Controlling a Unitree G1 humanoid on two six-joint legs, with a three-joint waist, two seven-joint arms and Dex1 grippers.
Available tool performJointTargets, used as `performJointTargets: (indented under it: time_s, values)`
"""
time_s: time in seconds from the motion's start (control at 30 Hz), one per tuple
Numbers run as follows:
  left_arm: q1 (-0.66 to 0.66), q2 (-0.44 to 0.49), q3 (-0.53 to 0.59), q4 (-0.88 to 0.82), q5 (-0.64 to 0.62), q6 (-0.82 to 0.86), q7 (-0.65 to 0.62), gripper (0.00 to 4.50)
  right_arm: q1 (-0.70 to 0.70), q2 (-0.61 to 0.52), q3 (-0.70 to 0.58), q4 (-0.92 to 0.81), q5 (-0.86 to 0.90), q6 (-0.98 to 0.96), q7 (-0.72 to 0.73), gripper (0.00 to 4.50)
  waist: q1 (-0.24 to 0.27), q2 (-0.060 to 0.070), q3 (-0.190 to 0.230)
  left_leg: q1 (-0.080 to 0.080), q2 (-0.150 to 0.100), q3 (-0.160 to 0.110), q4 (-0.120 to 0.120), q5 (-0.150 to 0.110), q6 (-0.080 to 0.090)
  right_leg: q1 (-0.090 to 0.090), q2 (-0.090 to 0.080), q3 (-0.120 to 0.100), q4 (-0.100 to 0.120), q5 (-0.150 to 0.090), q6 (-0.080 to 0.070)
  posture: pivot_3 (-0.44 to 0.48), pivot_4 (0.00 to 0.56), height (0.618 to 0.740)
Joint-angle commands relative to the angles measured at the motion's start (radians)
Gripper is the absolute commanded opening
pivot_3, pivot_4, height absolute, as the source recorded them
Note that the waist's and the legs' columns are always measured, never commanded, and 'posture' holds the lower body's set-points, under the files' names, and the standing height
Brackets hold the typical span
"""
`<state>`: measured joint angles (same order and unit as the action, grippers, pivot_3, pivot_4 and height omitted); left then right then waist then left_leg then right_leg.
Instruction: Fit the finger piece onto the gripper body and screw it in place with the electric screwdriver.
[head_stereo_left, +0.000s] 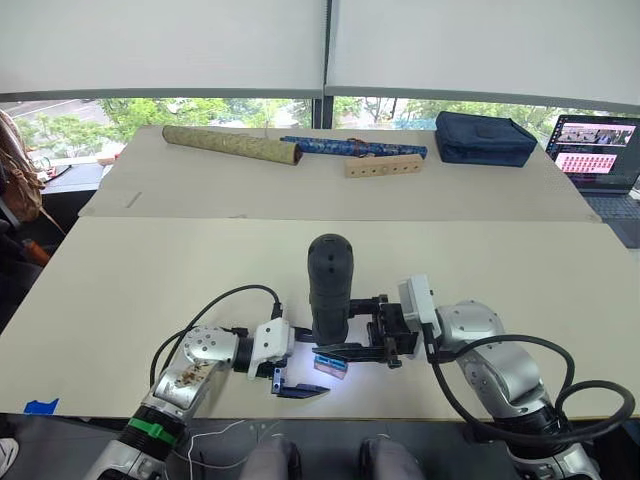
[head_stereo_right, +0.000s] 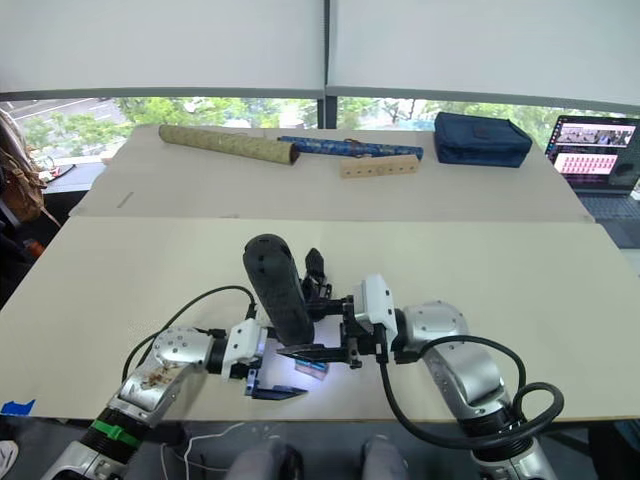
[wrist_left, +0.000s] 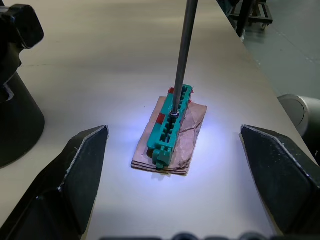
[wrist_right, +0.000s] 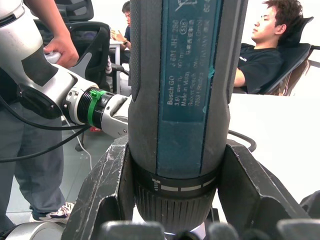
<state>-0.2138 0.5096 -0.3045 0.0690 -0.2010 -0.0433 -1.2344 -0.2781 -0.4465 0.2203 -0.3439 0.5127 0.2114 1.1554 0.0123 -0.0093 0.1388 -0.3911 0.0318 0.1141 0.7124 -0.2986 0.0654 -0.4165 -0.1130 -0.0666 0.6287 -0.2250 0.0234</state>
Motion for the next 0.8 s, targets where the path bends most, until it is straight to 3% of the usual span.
performJointTargets:
  time_s: [0.03, 0.47, 0.8]
  values:
    - [0.041, 0.008, -0.005, 0.016, -0.01, 0.024, -0.006, 4.48, -0.022, -0.002, -0.028, -0.046, 0.035, -0.009, -0.001, 1.9, -0.001, 0.0, 0.0, 0.0, 0.0, 0.0, 0.0, 0.0, 0.0, -0.001, 0.0, 0.0, 0.0, 0.0, 0.0, 0.0, 0.15, 0.74]
    - [0.061, 0.045, 0.096, -0.069, -0.125, 0.014, -0.034, 4.48, -0.077, -0.023, -0.073, -0.119, 0.126, 0.057, -0.029, 1.9, -0.006, -0.001, 0.001, -0.005, 0.001, 0.001, -0.001, 0.001, -0.001, -0.006, 0.001, 0.0, 0.0, 0.0, 0.0, 0.0, 0.15, 0.74]
    - [0.059, 0.079, 0.215, -0.183, -0.275, 0.111, -0.039, 4.48, -0.16, -0.055, -0.151, -0.171, 0.261, 0.176, -0.089, 1.9, -0.003, -0.002, 0.002, -0.008, 0.0, 0.0, 0.0, 0.003, -0.005, -0.007, 0.0, -0.001, -0.001, 0.0, 0.0, 0.0, 0.15, 0.74]
